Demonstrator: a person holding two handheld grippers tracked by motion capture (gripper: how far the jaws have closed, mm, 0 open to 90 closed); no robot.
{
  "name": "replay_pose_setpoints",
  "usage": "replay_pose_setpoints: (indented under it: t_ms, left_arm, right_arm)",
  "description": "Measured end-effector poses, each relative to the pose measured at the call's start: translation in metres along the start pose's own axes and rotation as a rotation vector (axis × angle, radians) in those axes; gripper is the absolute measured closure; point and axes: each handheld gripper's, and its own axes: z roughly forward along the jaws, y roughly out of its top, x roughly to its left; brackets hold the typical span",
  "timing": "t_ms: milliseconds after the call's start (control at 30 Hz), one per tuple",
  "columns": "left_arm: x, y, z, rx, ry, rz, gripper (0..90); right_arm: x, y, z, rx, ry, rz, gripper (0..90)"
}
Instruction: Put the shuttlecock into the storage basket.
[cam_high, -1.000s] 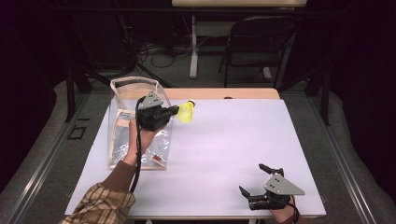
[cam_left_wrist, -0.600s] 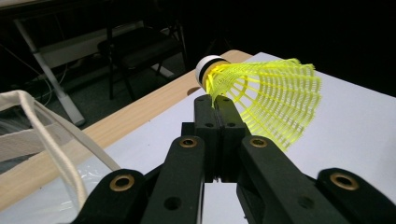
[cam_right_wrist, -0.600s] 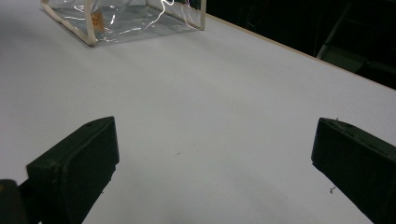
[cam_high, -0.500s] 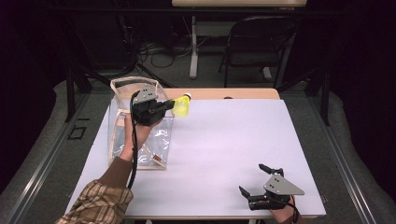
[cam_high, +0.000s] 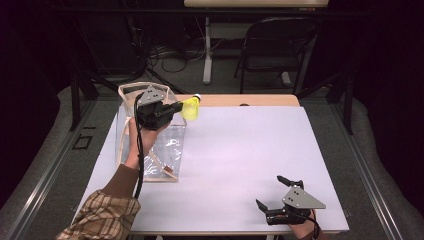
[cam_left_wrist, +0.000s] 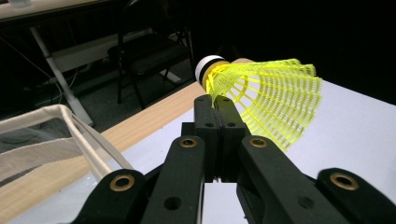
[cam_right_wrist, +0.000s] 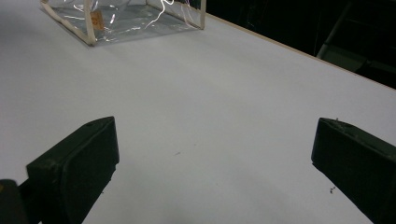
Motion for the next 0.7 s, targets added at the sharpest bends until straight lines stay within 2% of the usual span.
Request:
replay_pose_setpoints:
  t_ms: [700]
  left_arm:
    - [0.011, 0.016, -0.015, -0.044, 0.034, -0.004, 90.0]
  right_arm:
    - [0.000, 0.000, 0.000, 0.001, -0.002, 0.001, 0.0]
